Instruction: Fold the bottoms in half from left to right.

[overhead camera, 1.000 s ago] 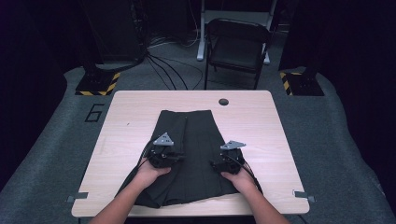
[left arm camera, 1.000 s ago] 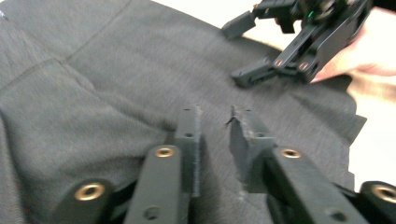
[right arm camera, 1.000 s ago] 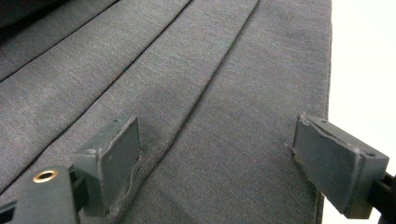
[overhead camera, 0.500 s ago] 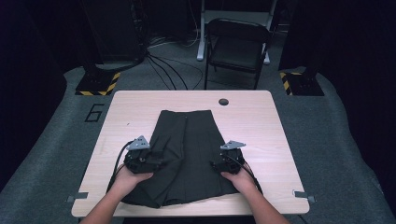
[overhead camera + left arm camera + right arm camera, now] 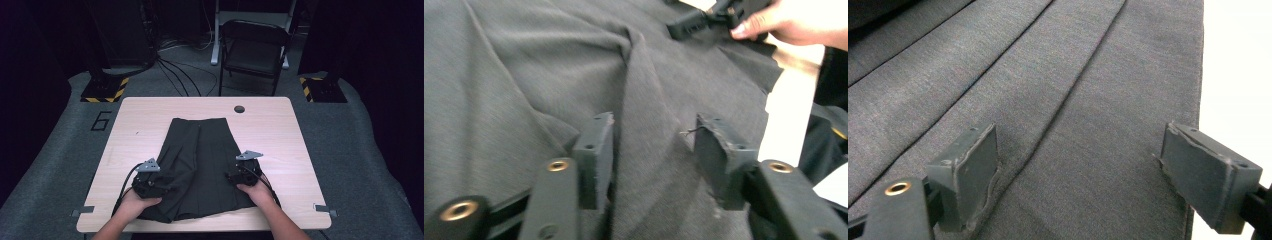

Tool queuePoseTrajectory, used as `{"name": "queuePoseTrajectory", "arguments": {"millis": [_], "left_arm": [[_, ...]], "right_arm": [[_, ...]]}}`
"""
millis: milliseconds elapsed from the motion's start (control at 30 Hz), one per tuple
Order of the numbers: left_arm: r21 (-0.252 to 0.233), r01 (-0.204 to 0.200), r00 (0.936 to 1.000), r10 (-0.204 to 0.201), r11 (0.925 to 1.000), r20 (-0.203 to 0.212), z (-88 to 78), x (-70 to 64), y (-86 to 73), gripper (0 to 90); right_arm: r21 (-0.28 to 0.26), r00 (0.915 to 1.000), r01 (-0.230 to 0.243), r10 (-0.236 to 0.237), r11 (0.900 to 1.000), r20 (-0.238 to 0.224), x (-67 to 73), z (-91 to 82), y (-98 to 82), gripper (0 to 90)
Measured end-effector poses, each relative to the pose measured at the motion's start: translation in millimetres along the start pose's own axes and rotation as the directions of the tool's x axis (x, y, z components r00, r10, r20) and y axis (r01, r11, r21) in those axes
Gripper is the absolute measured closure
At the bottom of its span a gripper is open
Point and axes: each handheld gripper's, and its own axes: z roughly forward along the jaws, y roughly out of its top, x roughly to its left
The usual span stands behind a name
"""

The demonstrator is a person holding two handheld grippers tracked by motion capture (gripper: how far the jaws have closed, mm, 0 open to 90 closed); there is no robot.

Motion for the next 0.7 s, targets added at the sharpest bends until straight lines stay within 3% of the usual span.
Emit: {"name": "queuePoseTrajectory", "arguments": {"millis": [167,200,233,267,433,500,667,700], "left_arm": [[0.042,-0.005,0.9985,0.003,0.9991,0.054,3.9,0.7,-3.6,67.5],[0.047,-0.016,0.9979,0.013,0.9988,0.063,6.4,-2.3,-3.8,70.0],[0.047,-0.016,0.9979,0.013,0.9988,0.063,6.4,-2.3,-3.8,71.8],[0.057,-0.034,0.9973,0.03,0.9978,0.067,7.9,-5.6,-3.5,73.4],[0.056,-0.061,0.9967,0.058,0.9966,0.057,10.5,-9.1,-5.4,81.3],[0.05,-0.068,0.9967,0.065,0.9965,0.047,8.7,-10.8,-6.4,82.9],[0.006,-0.06,0.9978,0.06,0.9982,0.028,6.1,-16.5,-9.0,84.0],[0.006,-0.06,0.9978,0.06,0.9982,0.028,6.1,-16.5,-9.0,84.1]], "right_arm": [[0.019,0.9997,0.019,-0.018,1.0,-0.013,1.0,-1.5,3.2,23.1],[0.026,0.9992,0.038,-0.037,0.999,-0.011,3.7,-3.2,6.8,30.7],[0.026,0.9992,0.038,-0.037,0.999,-0.011,3.7,-3.2,6.8,30.7],[0.025,0.9974,0.071,-0.071,0.997,-0.011,6.7,-5.2,11.3,35.5],[-0.008,0.9914,0.128,-0.128,0.992,-0.027,13.8,-10.1,26.4,40.1],[-0.022,0.9886,0.145,-0.146,0.989,-0.038,20.5,-10.0,43.3,40.6],[-0.05,0.9874,0.132,-0.136,0.99,-0.081,27.4,-2.3,80.5,40.9],[-0.05,0.9874,0.132,-0.136,0.99,-0.081,27.4,-2.3,80.5,40.9]]}}
